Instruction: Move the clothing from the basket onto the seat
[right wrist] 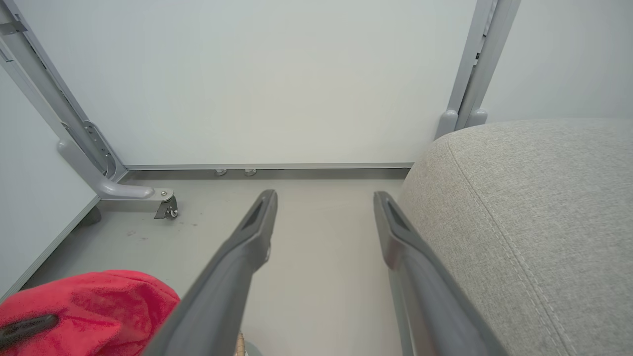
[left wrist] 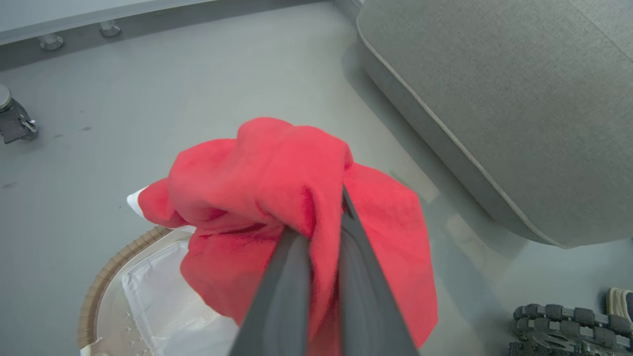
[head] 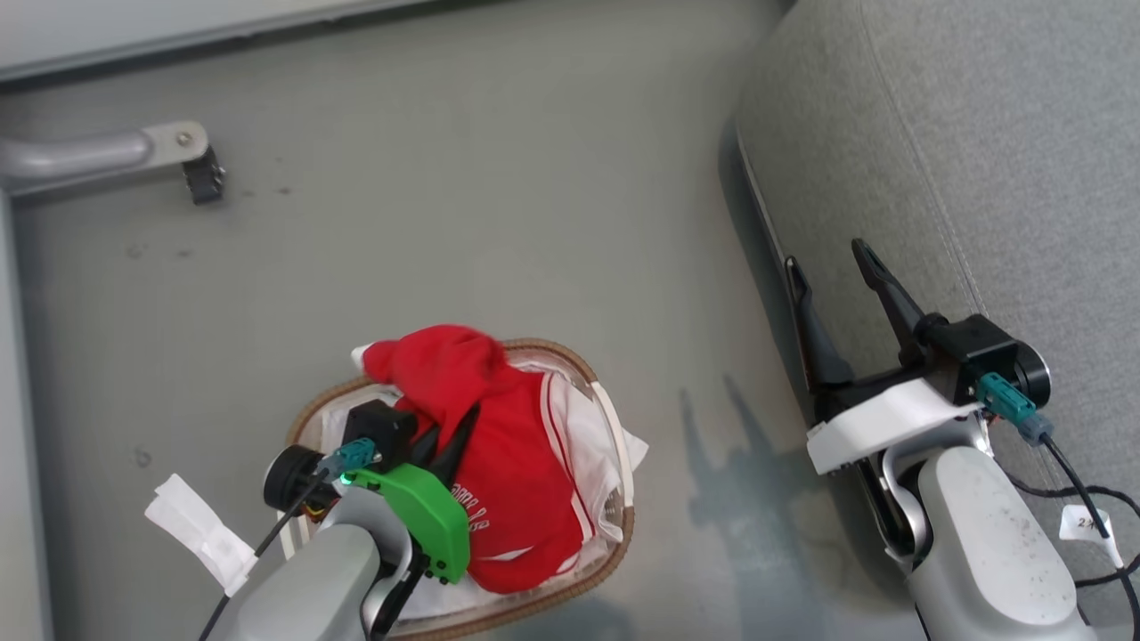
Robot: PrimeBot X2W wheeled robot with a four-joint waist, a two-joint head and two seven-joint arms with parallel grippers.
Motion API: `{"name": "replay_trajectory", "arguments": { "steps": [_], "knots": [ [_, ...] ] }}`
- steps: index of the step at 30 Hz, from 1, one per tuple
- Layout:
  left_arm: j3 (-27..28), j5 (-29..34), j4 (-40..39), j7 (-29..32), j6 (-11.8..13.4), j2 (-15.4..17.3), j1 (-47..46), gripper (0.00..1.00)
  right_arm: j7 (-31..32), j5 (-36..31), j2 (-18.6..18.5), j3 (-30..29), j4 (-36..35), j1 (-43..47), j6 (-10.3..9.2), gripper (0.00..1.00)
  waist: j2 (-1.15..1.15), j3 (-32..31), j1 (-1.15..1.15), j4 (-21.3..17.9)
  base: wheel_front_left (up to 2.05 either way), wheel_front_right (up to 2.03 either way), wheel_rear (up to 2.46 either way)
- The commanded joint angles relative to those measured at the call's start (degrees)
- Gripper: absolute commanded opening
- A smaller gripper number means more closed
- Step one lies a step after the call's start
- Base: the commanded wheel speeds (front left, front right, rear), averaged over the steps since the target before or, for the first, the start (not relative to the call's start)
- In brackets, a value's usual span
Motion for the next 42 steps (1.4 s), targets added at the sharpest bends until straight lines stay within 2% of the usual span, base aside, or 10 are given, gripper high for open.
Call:
{"name": "replay_trajectory", "arguments": {
  "steps": [1,9,18,30,36,42],
  "knots": [
    [1.61,1.64,-1.73,-0.03,0.09,-0.55,1.69,0.0,-0.28,-0.06,-0.21,-0.31,0.26,1.56,-0.04,1.0,0.0,-5.72,0.0,3.23,0.0,0.0,0.0],
    [6.88,7.7,-10.57,-0.03,0.09,-2.31,4.99,0.0,-0.27,0.47,-0.21,-1.97,1.01,4.78,-0.04,1.0,0.0,-10.79,0.0,4.73,0.0,0.0,0.0],
    [12.38,10.49,-18.36,-0.04,0.09,-3.96,8.99,0.0,-0.27,0.99,-0.21,-1.72,2.16,8.0,-0.04,1.0,0.0,-16.2,0.0,4.92,0.0,0.0,0.0],
    [16.5,13.0,-24.87,-0.04,0.09,-5.37,12.52,0.0,-0.28,1.21,-0.21,-1.24,3.02,12.06,-0.04,1.0,0.0,-21.02,0.0,5.06,0.0,0.0,0.0],
    [17.51,14.06,-26.52,-0.04,0.09,-5.46,13.43,0.0,-0.28,1.8,-0.21,3.1,2.51,12.26,-0.04,1.0,0.0,-21.8,0.0,5.04,0.0,0.0,0.0],
    [17.69,14.5,-27.24,-0.04,0.09,-5.95,13.74,0.0,-0.27,5.18,-0.2,12.67,-1.52,9.62,-0.04,1.0,0.0,-21.76,0.0,5.57,0.0,0.0,0.0]
  ]
}}
